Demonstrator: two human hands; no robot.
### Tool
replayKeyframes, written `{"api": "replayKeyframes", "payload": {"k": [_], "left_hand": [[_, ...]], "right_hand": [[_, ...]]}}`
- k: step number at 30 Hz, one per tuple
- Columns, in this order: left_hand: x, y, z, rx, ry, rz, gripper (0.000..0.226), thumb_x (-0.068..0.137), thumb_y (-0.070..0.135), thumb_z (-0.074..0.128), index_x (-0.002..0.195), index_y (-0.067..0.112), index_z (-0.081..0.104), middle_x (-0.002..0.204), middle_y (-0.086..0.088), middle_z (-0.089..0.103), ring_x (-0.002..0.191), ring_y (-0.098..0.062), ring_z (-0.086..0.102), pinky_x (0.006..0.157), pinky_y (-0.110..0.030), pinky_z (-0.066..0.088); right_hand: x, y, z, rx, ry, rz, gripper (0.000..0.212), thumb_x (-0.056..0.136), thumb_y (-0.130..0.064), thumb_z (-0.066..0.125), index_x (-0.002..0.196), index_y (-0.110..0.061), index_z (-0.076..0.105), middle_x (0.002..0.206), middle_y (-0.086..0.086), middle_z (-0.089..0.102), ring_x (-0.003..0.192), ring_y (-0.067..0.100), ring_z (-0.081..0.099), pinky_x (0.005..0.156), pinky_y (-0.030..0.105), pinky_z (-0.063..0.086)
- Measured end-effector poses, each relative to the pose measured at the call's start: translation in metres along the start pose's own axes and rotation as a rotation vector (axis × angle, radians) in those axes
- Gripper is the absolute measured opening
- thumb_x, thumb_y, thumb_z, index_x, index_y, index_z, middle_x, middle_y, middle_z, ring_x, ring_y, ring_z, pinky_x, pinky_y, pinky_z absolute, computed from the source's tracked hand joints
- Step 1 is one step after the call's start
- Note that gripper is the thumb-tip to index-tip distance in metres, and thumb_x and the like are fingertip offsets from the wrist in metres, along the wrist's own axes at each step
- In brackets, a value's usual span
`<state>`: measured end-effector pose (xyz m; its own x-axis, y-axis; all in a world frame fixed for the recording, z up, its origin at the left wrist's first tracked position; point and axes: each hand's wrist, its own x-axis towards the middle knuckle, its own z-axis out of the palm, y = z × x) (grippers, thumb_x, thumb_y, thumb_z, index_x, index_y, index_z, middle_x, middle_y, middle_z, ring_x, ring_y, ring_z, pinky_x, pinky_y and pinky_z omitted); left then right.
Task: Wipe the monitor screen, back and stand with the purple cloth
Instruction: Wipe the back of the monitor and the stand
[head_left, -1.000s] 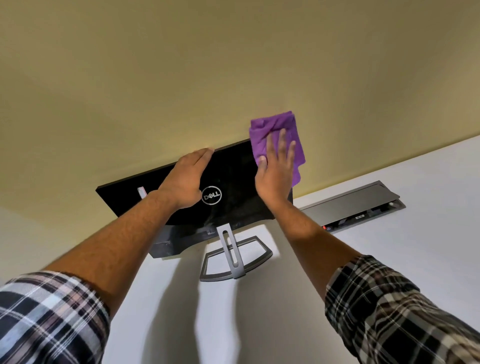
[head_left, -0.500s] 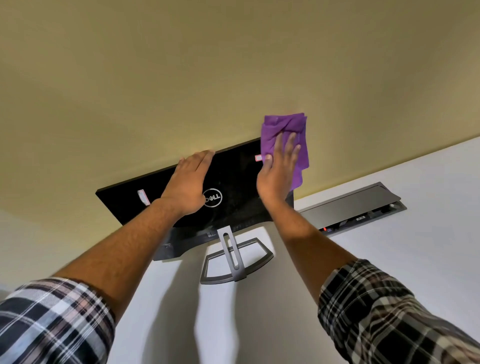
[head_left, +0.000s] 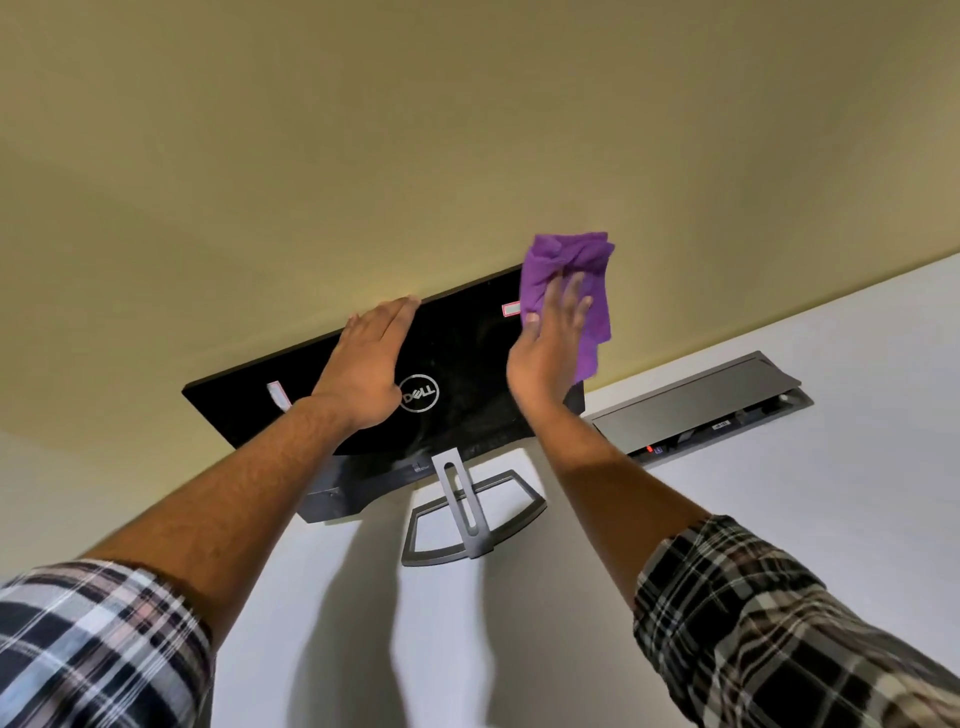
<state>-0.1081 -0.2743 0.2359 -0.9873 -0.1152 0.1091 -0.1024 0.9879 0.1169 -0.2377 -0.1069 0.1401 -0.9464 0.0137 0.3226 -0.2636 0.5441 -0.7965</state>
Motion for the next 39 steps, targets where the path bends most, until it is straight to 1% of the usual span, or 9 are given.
{"api": "replayKeyframes", "payload": {"k": [4, 6, 14, 18, 22, 30, 32, 36, 39], "left_hand": [[0.002, -0.002, 0.0, -0.013, 0.001, 0.015, 0.11, 0.066, -0.007, 0.064, 0.161, 0.018, 0.015, 0.164, -0.008, 0.022, 0.151, -0.028, 0.02, 0.125, -0.043, 0.007], [0.004, -0.004, 0.0, -0.01, -0.008, 0.022, 0.108, 0.068, -0.005, 0.065, 0.161, 0.017, 0.015, 0.164, -0.008, 0.021, 0.15, -0.028, 0.02, 0.125, -0.044, 0.009], [0.001, -0.002, -0.001, 0.002, -0.019, -0.003, 0.111, 0.07, -0.009, 0.062, 0.161, 0.022, 0.007, 0.167, -0.002, 0.014, 0.152, -0.022, 0.013, 0.127, -0.041, 0.004], [0.001, -0.001, 0.001, 0.0, -0.013, -0.018, 0.111, 0.07, -0.009, 0.061, 0.161, 0.022, 0.007, 0.167, -0.003, 0.014, 0.154, -0.021, 0.01, 0.126, -0.041, 0.002], [0.002, -0.002, 0.001, 0.002, -0.004, -0.011, 0.111, 0.068, -0.008, 0.062, 0.161, 0.02, 0.009, 0.167, -0.005, 0.016, 0.153, -0.023, 0.012, 0.126, -0.041, 0.003], [0.0, 0.0, 0.0, -0.008, -0.009, -0.017, 0.111, 0.07, -0.007, 0.064, 0.162, 0.022, 0.008, 0.167, -0.003, 0.014, 0.153, -0.021, 0.011, 0.126, -0.039, 0.001], [0.0, 0.0, 0.0, -0.003, -0.001, -0.016, 0.111, 0.069, -0.007, 0.064, 0.161, 0.021, 0.008, 0.167, -0.003, 0.015, 0.153, -0.022, 0.012, 0.126, -0.04, 0.002], [0.002, -0.001, 0.001, 0.004, -0.003, -0.011, 0.111, 0.068, -0.005, 0.065, 0.161, 0.019, 0.01, 0.167, -0.006, 0.016, 0.153, -0.024, 0.013, 0.125, -0.04, 0.003], [0.002, 0.0, 0.0, 0.0, -0.018, -0.012, 0.111, 0.068, -0.006, 0.064, 0.161, 0.02, 0.009, 0.167, -0.005, 0.015, 0.153, -0.023, 0.012, 0.125, -0.04, 0.001]], "right_hand": [[-0.059, -0.02, 0.021, -0.15, -0.193, -0.462, 0.078, 0.098, -0.004, 0.056, 0.165, -0.029, 0.026, 0.176, -0.002, 0.004, 0.162, 0.032, -0.005, 0.13, 0.058, 0.011], [-0.062, -0.015, 0.024, -0.195, -0.227, -0.551, 0.079, 0.098, -0.007, 0.06, 0.164, -0.032, 0.025, 0.176, -0.004, 0.001, 0.162, 0.029, -0.008, 0.13, 0.056, 0.008], [0.003, 0.016, 0.004, -0.001, -0.029, 0.025, 0.06, 0.11, -0.019, 0.04, 0.166, -0.02, 0.019, 0.176, 0.007, 0.001, 0.161, 0.037, 0.0, 0.127, 0.054, 0.025], [-0.053, 0.011, 0.017, -0.195, -0.1, -0.227, 0.068, 0.109, -0.027, 0.042, 0.166, -0.03, 0.003, 0.175, 0.001, -0.009, 0.161, 0.033, -0.009, 0.131, 0.052, 0.012], [-0.068, 0.023, 0.017, -0.235, -0.157, -0.375, 0.071, 0.108, -0.029, 0.049, 0.167, -0.034, 0.008, 0.174, -0.005, -0.013, 0.161, 0.03, -0.011, 0.129, 0.055, 0.015], [0.007, 0.022, 0.007, -0.053, 0.003, -0.017, 0.063, 0.108, -0.015, 0.045, 0.166, -0.016, 0.02, 0.175, 0.012, 0.005, 0.161, 0.04, 0.004, 0.127, 0.055, 0.023], [-0.026, 0.012, 0.017, -0.115, 0.006, -0.144, 0.067, 0.107, -0.014, 0.046, 0.167, -0.022, 0.018, 0.176, 0.008, 0.001, 0.161, 0.039, 0.0, 0.129, 0.058, 0.017], [-0.083, 0.016, 0.03, -0.204, -0.21, -0.459, 0.08, 0.104, -0.012, 0.052, 0.166, -0.037, 0.007, 0.174, -0.007, -0.011, 0.161, 0.031, -0.013, 0.129, 0.056, 0.001], [-0.055, 0.035, 0.022, -0.176, -0.233, -0.459, 0.075, 0.106, -0.014, 0.049, 0.166, -0.035, 0.011, 0.174, -0.007, -0.013, 0.161, 0.029, -0.014, 0.129, 0.059, 0.006]]}}
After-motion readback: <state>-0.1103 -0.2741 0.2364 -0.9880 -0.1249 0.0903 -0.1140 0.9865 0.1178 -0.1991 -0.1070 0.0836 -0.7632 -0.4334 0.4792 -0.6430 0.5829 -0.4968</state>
